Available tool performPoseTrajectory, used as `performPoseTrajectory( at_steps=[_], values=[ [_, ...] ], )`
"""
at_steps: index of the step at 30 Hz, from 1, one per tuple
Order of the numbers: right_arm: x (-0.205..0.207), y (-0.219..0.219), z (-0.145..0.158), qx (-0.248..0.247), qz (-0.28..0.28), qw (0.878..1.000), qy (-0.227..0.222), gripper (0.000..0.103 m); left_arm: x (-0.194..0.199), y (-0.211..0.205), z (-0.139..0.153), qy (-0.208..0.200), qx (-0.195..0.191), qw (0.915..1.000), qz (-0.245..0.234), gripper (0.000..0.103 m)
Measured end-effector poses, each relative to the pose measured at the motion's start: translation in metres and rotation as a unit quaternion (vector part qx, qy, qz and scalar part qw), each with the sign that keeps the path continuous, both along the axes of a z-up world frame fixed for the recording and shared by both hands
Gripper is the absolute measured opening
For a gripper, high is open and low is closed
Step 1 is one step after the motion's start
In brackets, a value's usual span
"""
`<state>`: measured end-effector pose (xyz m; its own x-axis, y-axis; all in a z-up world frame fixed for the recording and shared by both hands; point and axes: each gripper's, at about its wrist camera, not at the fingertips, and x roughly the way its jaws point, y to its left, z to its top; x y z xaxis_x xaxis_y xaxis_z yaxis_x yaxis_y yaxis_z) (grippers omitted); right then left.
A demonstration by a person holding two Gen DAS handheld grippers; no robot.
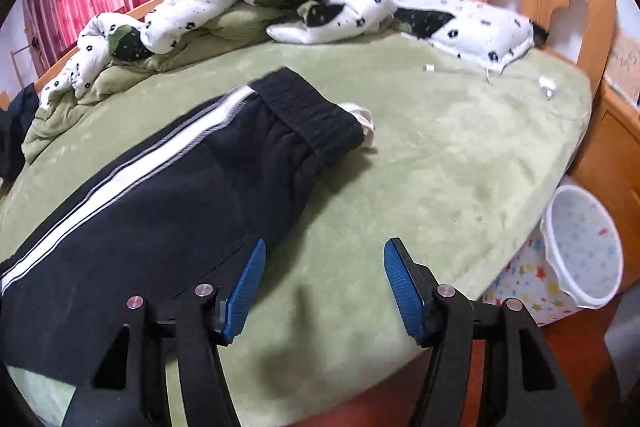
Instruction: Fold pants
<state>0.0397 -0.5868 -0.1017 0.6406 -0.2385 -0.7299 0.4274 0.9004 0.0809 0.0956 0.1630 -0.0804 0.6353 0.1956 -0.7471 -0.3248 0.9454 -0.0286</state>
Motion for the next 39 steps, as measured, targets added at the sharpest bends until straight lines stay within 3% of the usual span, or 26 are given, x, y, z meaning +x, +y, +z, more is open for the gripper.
performPoseTrajectory(
  at_steps=[3, 7, 8, 9, 11, 14, 21, 24, 28, 34, 37, 39],
  values=[
    [-0.005, 0.02, 0.014, -0.014, -0.001, 1.0, -0.003, 0.061, 0.022, 0.023, 0.018, -0.051, -0.015, 0.9985, 0.01, 0.021],
    [0.008, 0.056, 0.024, -0.014, 0.017, 1.0, -0.008, 0.061, 0.061, 0.051, 0.019, -0.022, -0.047, 0.9986, 0.013, 0.025],
    [0.013, 0.067, 0.026, -0.013, 0.026, 1.0, -0.007, 0.061, 0.065, 0.056, 0.018, -0.013, -0.05, 0.9986, 0.015, 0.036],
    [0.019, 0.08, 0.027, -0.011, 0.036, 0.999, -0.006, 0.061, 0.068, 0.059, 0.017, -0.003, -0.043, 0.9989, 0.018, 0.054],
    [0.032, 0.104, 0.027, -0.008, 0.056, 0.998, -0.002, 0.061, 0.066, 0.065, 0.018, -0.001, -0.015, 0.9995, 0.028, 0.068],
    [0.043, 0.136, 0.025, -0.006, 0.082, 0.997, 0.007, 0.061, 0.051, 0.073, 0.02, -0.013, -0.01, 0.9996, 0.022, 0.068],
    [0.056, 0.198, 0.014, 0.016, 0.137, 0.99, 0.017, 0.061, -0.019, 0.08, 0.012, -0.022, -0.102, 0.9945, -0.006, 0.068],
    [0.058, 0.217, 0.018, 0.026, 0.154, 0.988, 0.01, 0.061, -0.056, 0.077, -0.002, -0.03, -0.18, 0.9825, -0.038, 0.068],
    [0.062, 0.249, 0.037, 0.034, 0.181, 0.983, -0.003, 0.061, -0.098, 0.071, -0.03, -0.032, -0.268, 0.9622, -0.038, 0.068],
    [0.06, 0.307, 0.074, 0.052, 0.244, 0.968, -0.029, 0.061, -0.11, 0.074, -0.071, -0.033, -0.321, 0.9466, 0.008, 0.068],
    [0.057, 0.334, 0.087, 0.063, 0.274, 0.959, -0.03, 0.061, -0.106, 0.091, -0.085, -0.049, -0.37, 0.927, 0.036, 0.068],
    [0.051, 0.355, 0.095, 0.069, 0.303, 0.95, -0.031, 0.061, -0.101, 0.095, -0.088, -0.057, -0.384, 0.9202, 0.049, 0.068]
  ],
)
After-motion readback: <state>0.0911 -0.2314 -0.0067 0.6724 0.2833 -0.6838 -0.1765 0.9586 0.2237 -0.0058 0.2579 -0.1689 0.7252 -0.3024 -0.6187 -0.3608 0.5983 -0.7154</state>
